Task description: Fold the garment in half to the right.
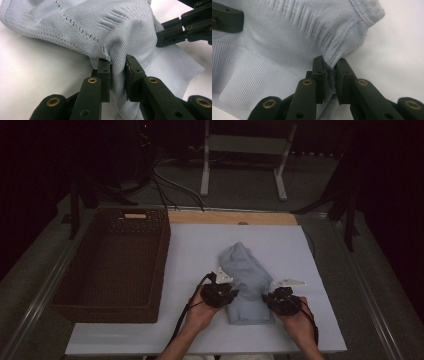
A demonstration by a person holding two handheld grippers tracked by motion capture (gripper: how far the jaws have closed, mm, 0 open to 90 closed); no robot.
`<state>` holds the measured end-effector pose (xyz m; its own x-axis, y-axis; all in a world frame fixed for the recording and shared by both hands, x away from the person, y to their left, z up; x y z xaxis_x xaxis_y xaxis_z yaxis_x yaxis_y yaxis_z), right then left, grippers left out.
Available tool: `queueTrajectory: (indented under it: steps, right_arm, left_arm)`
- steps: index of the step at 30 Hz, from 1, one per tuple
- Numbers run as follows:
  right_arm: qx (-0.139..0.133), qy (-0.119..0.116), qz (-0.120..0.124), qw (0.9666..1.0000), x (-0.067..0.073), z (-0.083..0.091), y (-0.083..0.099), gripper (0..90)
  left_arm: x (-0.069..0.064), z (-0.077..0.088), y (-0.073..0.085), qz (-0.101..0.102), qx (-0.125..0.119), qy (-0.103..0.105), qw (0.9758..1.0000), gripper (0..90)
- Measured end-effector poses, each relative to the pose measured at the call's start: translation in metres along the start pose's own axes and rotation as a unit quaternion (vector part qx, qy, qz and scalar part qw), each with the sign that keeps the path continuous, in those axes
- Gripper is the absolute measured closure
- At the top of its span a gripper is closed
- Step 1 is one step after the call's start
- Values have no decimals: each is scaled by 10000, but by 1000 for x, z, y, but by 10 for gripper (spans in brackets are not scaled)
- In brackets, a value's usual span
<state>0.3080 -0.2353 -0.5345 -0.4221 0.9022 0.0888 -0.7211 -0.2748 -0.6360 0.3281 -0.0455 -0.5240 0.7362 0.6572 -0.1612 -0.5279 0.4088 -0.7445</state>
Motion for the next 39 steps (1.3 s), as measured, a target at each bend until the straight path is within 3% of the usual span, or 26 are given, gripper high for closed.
queueTrajectory:
  steps: [9,13,22,32,39]
  right_arm:
    - [-81,-2,33,10000,7,-14,-15,803]
    - [-44,10,82,10000,9,-19,-17,802]
    - [-58,-5,57,10000,10,-7,-15,711]
    - [-89,-107,19,9999,19,8,3,563]
    - [30,-89,81,9999,28,12,17,534]
  left_arm:
    - [17,4,-1,117,0,-162,9998,789]
    - [19,4,0,128,24,-165,9998,788]
    - [18,4,0,113,21,-142,9998,784]
    - [17,4,0,96,51,-129,9999,779]
    - [16,3,0,108,43,-126,9999,776]
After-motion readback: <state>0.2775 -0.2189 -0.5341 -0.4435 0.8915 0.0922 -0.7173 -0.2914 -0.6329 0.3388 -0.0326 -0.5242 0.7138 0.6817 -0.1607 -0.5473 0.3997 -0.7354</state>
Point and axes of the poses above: each handheld gripper's, and its own axes: z roughly backward along the jaws, y roughly out of its underside, x roughly to its left, the point moved 5 cm from there along -z, roughly forward along the jaws, and after that the axes turned 1 degree about -y, right-handed, at the moved point
